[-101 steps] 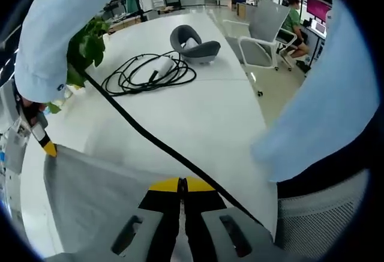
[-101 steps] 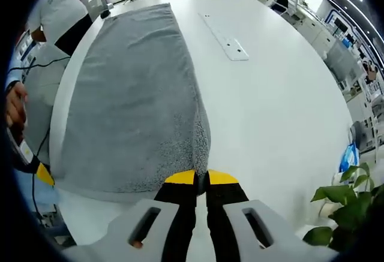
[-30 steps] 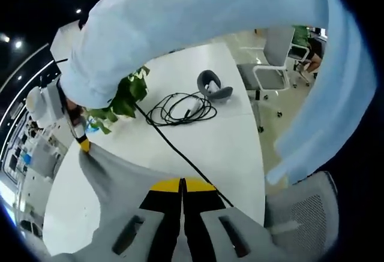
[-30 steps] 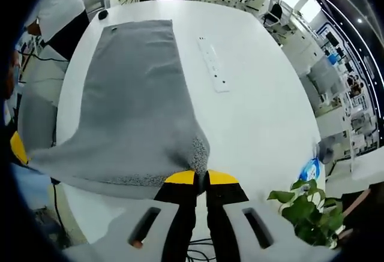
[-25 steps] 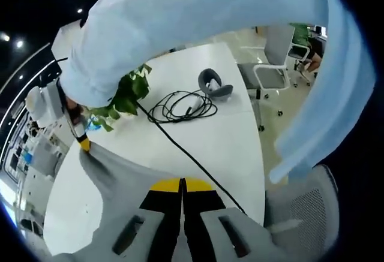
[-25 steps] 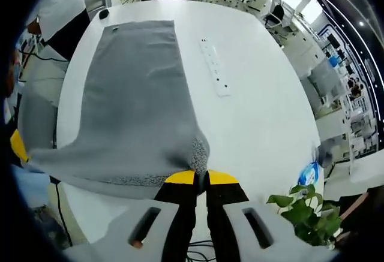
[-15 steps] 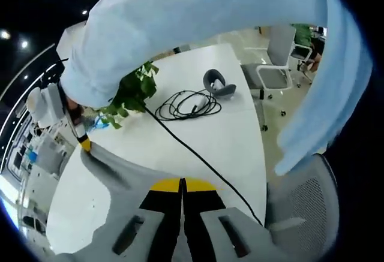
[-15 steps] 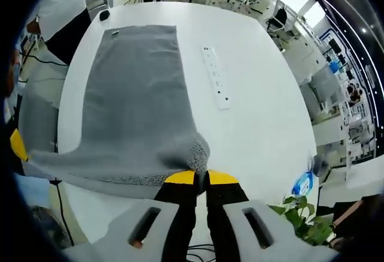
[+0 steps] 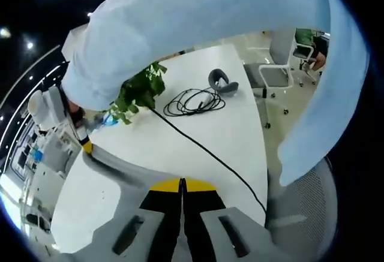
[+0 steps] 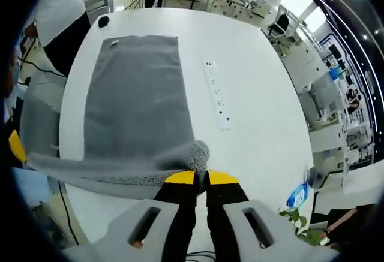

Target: Fold the towel on the table until its edges align and the towel forms a compact rectangular stack.

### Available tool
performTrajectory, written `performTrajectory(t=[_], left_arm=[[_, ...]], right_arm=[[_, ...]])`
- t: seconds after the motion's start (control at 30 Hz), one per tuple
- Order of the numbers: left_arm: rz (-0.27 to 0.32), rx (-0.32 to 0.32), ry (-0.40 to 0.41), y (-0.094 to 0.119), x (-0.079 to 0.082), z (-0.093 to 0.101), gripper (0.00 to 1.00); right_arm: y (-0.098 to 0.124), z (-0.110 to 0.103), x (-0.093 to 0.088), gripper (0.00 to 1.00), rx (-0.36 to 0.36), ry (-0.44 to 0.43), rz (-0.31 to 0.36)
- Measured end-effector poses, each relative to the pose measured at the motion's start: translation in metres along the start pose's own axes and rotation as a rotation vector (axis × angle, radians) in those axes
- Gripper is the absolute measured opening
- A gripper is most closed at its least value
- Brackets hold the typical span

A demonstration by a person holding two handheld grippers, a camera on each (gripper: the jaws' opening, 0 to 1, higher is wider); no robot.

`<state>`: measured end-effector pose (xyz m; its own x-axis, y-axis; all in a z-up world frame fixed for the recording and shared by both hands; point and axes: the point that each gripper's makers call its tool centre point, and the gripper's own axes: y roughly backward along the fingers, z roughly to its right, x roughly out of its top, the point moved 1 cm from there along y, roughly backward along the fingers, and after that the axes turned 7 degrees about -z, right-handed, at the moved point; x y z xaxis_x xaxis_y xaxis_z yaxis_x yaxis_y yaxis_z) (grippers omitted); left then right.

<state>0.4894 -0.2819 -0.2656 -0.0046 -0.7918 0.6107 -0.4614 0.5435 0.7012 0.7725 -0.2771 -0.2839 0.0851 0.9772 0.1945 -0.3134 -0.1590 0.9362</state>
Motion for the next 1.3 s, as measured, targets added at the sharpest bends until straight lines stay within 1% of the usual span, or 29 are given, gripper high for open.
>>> performTrajectory(t=[0.1,0.2,0.23,0.53,0.8,1.0,1.03,1.13,1.2,1.27,1.3], left_arm=[[0.000,0.006,-0.002,0.008,-0.006,-0.003,0.00],[0.002,0.014,0.000,0.016,-0.013,-0.006,0.00],[0.003,0.016,0.001,0.018,-0.014,-0.007,0.00],[0.011,0.017,-0.002,0.034,-0.030,-0.010,0.00],[0.013,0.025,0.007,0.046,-0.046,-0.014,0.00],[0.010,0.027,0.007,0.053,-0.058,-0.016,0.00],[0.011,0.028,0.010,0.054,-0.059,-0.017,0.00],[0.016,0.032,0.016,0.057,-0.064,-0.020,0.00],[0.021,0.037,0.021,0.061,-0.066,-0.023,0.00],[0.025,0.041,0.026,0.065,-0.069,-0.026,0.00],[0.025,0.043,0.028,0.066,-0.070,-0.027,0.00]], right_arm=[[0.004,-0.003,0.011,0.03,-0.004,0.008,0.000],[0.006,-0.003,0.019,0.03,-0.007,0.010,0.001],[0.008,-0.006,0.025,0.03,-0.008,0.011,0.002],[0.009,-0.013,0.050,0.03,-0.011,0.026,0.003],[0.008,-0.011,0.063,0.03,-0.010,0.028,-0.002],[0.005,-0.021,0.078,0.03,-0.004,0.038,-0.001],[0.003,-0.017,0.079,0.03,-0.004,0.040,-0.002],[0.003,-0.020,0.085,0.03,-0.002,0.044,-0.006],[0.002,-0.016,0.091,0.03,0.000,0.045,-0.008],[0.003,-0.018,0.098,0.03,-0.001,0.045,-0.009],[0.003,-0.015,0.098,0.03,-0.001,0.047,-0.010]])
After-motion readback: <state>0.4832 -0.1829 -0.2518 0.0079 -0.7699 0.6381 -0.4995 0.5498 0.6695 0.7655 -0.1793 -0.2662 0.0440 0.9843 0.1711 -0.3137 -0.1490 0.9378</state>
